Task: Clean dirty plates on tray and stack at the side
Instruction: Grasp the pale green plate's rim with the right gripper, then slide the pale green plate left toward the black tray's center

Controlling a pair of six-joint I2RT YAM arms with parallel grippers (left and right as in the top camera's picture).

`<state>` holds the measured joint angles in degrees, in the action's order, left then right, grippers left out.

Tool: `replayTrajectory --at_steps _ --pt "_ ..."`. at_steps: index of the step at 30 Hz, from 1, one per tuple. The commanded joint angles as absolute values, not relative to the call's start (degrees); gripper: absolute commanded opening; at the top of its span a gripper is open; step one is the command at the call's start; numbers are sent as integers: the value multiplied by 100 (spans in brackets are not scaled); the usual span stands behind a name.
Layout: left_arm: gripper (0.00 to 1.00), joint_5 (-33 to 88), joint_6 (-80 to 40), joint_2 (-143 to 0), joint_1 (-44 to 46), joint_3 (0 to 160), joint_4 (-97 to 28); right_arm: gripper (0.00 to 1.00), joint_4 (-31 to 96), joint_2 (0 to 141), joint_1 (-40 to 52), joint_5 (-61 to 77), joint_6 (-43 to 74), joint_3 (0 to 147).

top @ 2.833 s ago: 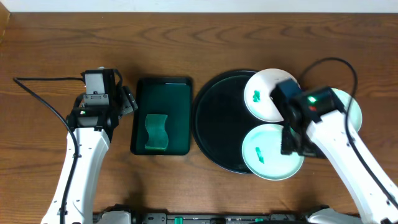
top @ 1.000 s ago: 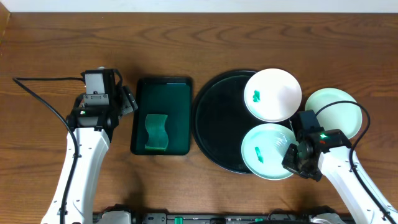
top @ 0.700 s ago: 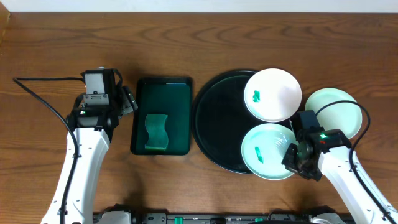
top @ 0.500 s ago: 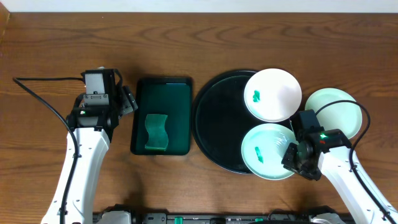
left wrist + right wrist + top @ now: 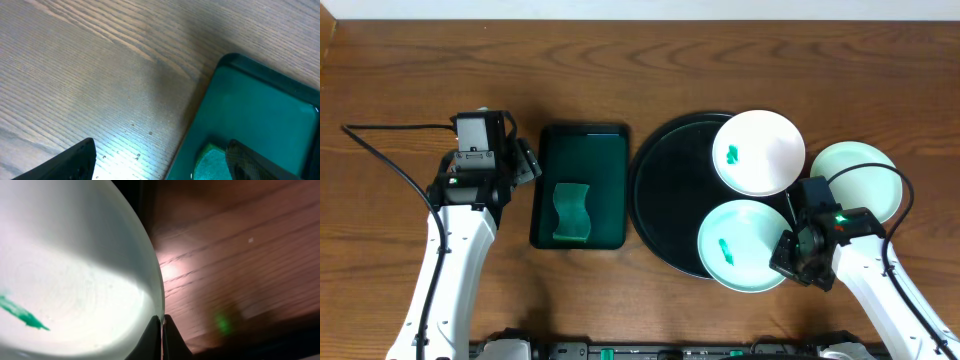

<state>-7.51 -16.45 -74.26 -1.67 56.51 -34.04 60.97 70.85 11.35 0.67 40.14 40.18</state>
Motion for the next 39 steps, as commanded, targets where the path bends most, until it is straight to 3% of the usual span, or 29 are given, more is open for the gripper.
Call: replayTrajectory --at_steps 1,15,19,24,35,39 --pt "83 -821 -1612 -7411 -187 5723 -3398 1 6082 7039 1081 620 4016 4040" --pt "83 -819 -1612 -7411 -187 5723 -3398 1 4440 7039 1135 2104 3903 4040" --pt "83 -819 -1612 -7411 -187 5723 -3398 27 4456 7039 1166 1949 3824 4040" --pt "83 -819 -1612 -7411 -187 5723 -3398 44 4571 7037 1155 1870 3461 4189" --pt "83 -819 -1612 -7411 -187 5723 -3398 66 6049 7039 1155 1004 2963 5002" --pt "83 -819 -1612 -7411 -187 5723 -3398 67 6272 7039 1157 746 2969 4995"
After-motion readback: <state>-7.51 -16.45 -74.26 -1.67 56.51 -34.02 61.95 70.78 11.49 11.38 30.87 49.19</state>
